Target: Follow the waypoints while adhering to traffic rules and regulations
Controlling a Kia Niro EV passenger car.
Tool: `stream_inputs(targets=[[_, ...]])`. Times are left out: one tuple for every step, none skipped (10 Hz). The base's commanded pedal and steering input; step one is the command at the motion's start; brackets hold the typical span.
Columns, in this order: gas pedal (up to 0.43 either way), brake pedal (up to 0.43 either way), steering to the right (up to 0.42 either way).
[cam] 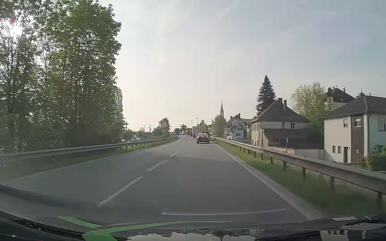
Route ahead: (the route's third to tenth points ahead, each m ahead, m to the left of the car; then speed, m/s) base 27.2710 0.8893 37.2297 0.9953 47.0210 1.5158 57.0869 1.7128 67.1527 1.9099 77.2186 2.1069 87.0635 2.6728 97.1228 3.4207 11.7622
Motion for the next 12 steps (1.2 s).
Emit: stream_inputs(targets=[[0.087, 0.000, -0.001], [0.087, 0.000, -0.001], [0.087, 0.000, -0.001], [0.087, 0.000, -0.001], [0.087, 0.000, -0.001], [0.087, 0.000, -0.001], [0.087, 0.000, 0.000], [0.047, 0.000, 0.000], [0.000, 0.000, 0.000], [0.000, 0.000, 0.000], [0.000, 0.000, 0.000], [0.000, 0.000, 0.000]])
